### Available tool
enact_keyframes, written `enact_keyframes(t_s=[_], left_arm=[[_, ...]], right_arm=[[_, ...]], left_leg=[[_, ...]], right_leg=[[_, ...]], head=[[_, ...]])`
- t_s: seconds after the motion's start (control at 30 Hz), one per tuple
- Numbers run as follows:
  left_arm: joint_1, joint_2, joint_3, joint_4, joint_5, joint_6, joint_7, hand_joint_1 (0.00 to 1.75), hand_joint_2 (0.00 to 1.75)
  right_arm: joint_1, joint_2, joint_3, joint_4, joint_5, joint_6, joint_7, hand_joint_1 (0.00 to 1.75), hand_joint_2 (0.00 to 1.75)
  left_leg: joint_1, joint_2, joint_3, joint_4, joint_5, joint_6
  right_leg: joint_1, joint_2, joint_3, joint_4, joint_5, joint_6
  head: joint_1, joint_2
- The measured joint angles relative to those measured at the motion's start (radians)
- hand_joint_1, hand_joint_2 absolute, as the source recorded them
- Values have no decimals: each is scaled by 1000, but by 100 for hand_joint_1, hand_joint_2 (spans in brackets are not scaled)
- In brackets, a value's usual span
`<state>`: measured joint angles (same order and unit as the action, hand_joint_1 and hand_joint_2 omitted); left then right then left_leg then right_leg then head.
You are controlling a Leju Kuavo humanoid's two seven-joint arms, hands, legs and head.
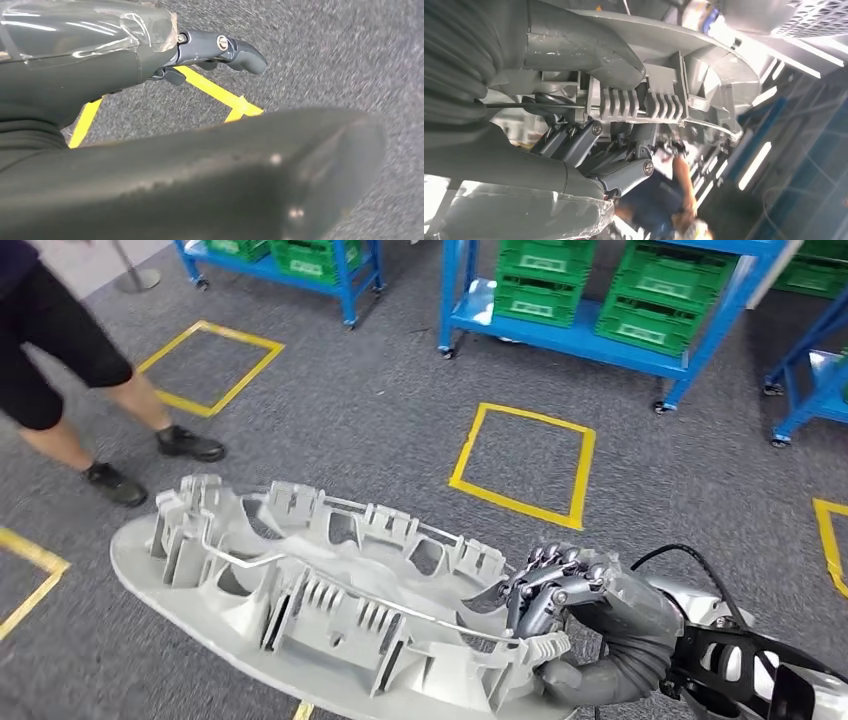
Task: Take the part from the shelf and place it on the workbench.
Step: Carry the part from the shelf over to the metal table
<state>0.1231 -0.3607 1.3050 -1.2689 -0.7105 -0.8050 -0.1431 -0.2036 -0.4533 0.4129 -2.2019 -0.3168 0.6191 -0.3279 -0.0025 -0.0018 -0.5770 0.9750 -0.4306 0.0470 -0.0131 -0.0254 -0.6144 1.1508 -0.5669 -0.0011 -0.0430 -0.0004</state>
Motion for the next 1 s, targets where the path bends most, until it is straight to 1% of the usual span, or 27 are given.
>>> enact_keyframes(t_s=[0.03, 0.07, 0.1, 0.13, 0.17, 0.2, 0.23, 0.27, 0.3, 0.37, 0.4, 0.43, 0.5, 0.53, 0.57, 0.6, 0.63, 0.67, 0.7, 0.73, 0.77, 0.8, 0.87, 0.9, 0.93, 0.97, 1.0], left_arm=[[-7, 0, 3, 4, -3, -1, -4, 0, 0], [-11, -1, 5, 10, -9, -1, -8, 0, 0], [-14, -2, 9, 16, -16, -1, -12, 0, 0], [-17, -2, 14, 23, -25, 0, -14, 0, 0], [-19, -3, 19, 30, -37, 4, -16, 0, 0], [-20, -3, 24, 37, -49, 9, -16, 0, 0], [-22, -3, 29, 43, -59, 14, -17, 0, 0], [-25, -4, 34, 49, -68, 20, -18, 0, 0], [-27, -4, 40, 55, -75, 24, -20, 0, 0], [-32, -4, 53, 67, -84, 31, -26, 0, 0], [-34, -5, 58, 74, -89, 33, -32, 0, 0], [-39, -5, 62, 80, -95, 35, -41, 0, 0], [-53, -1, 68, 97, -108, 43, -65, 0, 0], [-61, 2, 69, 108, -114, 47, -77, 0, 0], [-67, 7, 71, 121, -121, 50, -87, 0, 0], [-71, 10, 72, 133, -126, 52, -96, 0, 0], [-74, 14, 74, 145, -129, 51, -101, 0, 0], [-76, 17, 76, 153, -132, 51, -104, 0, 0], [-79, 21, 79, 159, -134, 49, -106, 0, 0], [-82, 25, 82, 162, -135, 48, -107, 0, 0], [-86, 27, 84, 164, -136, 48, -109, 0, 0], [-89, 29, 86, 166, -136, 47, -110, 0, 0], [-93, 32, 91, 169, -136, 47, -111, 0, 0], [-93, 33, 95, 170, -136, 47, -111, 0, 0], [-93, 33, 97, 172, -136, 47, -112, 0, 0], [-95, 33, 99, 174, -136, 47, -112, 0, 0], [-98, 33, 100, 176, -136, 45, -112, 0, 0]], right_arm=[[-1, -3, 1, 6, -1, 1, -1, 175, 175], [-1, -7, 2, 13, -3, 1, -3, 175, 175], [-2, -12, 5, 19, -4, 1, -7, 175, 175], [-2, -17, 8, 25, -5, 1, -11, 175, 175], [-2, -23, 11, 30, -6, 1, -16, 175, 175], [-4, -28, 13, 34, -6, 1, -21, 175, 175], [-6, -31, 16, 39, -6, 0, -23, 175, 175], [-10, -32, 19, 43, -6, 0, -23, 175, 175], [-15, -32, 22, 46, -5, 0, -22, 175, 175], [-27, -31, 29, 52, -4, 0, -16, 175, 175], [-34, -30, 32, 55, -3, 0, -12, 175, 175], [-41, -29, 35, 58, -2, 0, -9, 175, 175], [-53, -28, 38, 63, -2, 0, -3, 175, 175], [-58, -27, 39, 66, -4, 0, 1, 175, 175], [-62, -26, 40, 69, -7, -1, 7, 175, 175], [-66, -24, 41, 70, -12, -1, 14, 175, 175], [-70, -23, 44, 71, -18, -1, 22, 175, 175], [-74, -22, 46, 71, -25, -1, 29, 175, 175], [-80, -21, 48, 71, -30, -1, 34, 175, 175], [-85, -21, 49, 71, -35, -1, 36, 175, 175], [-90, -21, 50, 71, -37, -1, 38, 175, 175], [-93, -20, 50, 72, -38, -2, 38, 175, 175], [-98, -19, 51, 73, -40, -2, 40, 175, 175], [-101, -18, 51, 74, -40, -2, 40, 175, 175], [-102, -18, 52, 74, -41, -2, 41, 175, 175], [-104, -17, 52, 75, -41, -2, 41, 175, 175], [-104, -17, 53, 76, -42, -2, 41, 175, 175]], left_leg=[[0, -15, -1, 1, 2, 1], [0, -30, -2, 2, 2, 1], [1, -45, -2, 4, 2, 0], [2, -61, -2, 7, 1, -1], [4, -76, -3, 12, -1, -5], [5, -90, -5, 19, -5, -10], [5, -104, -9, 27, -9, -16], [5, -114, -15, 34, -12, -23], [4, -122, -21, 39, -13, -28], [6, -133, -30, 40, -12, -37], [7, -122, -33, 47, -16, -41], [7, -99, -44, 69, -28, -47], [8, -35, -94, 171, -78, -57], [11, -14, -130, 240, -106, -61], [13, -5, -162, 297, -125, -62], [14, 0, -179, 324, -127, -62], [13, 2, -176, 312, -110, -59], [11, 9, -152, 261, -79, -52], [5, 29, -115, 188, -45, -41], [-2, 52, -81, 124, -22, -30], [-9, 71, -59, 78, -10, -21], [-15, 81, -49, 57, -8, -15], [-18, 60, -49, 47, -7, -10], [-15, 46, -44, 38, -2, -8], [-12, 34, -37, 28, 4, -5], [-7, 21, -31, 18, 11, -3], [-4, 6, -28, 13, 15, -2]], right_leg=[[-1, 12, -33, 66, -23, -1], [-3, 16, -57, 113, -35, 2], [-5, 18, -66, 125, -32, 10], [-8, 20, -59, 104, -15, 20], [-12, 27, -33, 46, 15, 32], [-17, 43, -3, -22, 43, 41], [-20, 56, 23, -79, 65, 43], [-21, 65, 39, -114, 77, 39], [-19, 68, 43, -125, 80, 31], [-16, 51, 41, -124, 83, 14], [-17, 44, 42, -125, 83, 9], [-19, 34, 44, -126, 84, 2], [-16, 15, 46, -127, 82, -7], [-13, 4, 47, -127, 80, -11], [-10, -7, 47, -127, 79, -13], [-7, -19, 47, -127, 77, -15], [-4, -30, 49, -127, 75, -16], [-1, -41, 51, -127, 73, -17], [2, -51, 54, -127, 71, -17], [7, -61, 57, -128, 68, -15], [10, -71, 60, -128, 65, -13], [11, -82, 61, -129, 63, -10], [12, -103, 65, -133, 59, -2], [11, -97, 66, -131, 56, 1], [10, -77, 61, -118, 47, 2], [8, -47, 45, -84, 31, 1], [5, -14, 17, -28, 8, -2]], head=[[1, 0], [1, 0], [1, 0], [1, 0], [1, 0], [2, 0], [2, 0], [3, 0], [3, 0], [3, 0], [2, 0], [-1, 0], [-7, 0], [-9, 0], [-9, 0], [-9, 0], [-9, 0], [-10, 0], [-10, 0], [-9, 0], [-8, 0], [-8, 0], [-9, 0], [-8, 0], [-7, 0], [-5, 0], [-3, 0]])
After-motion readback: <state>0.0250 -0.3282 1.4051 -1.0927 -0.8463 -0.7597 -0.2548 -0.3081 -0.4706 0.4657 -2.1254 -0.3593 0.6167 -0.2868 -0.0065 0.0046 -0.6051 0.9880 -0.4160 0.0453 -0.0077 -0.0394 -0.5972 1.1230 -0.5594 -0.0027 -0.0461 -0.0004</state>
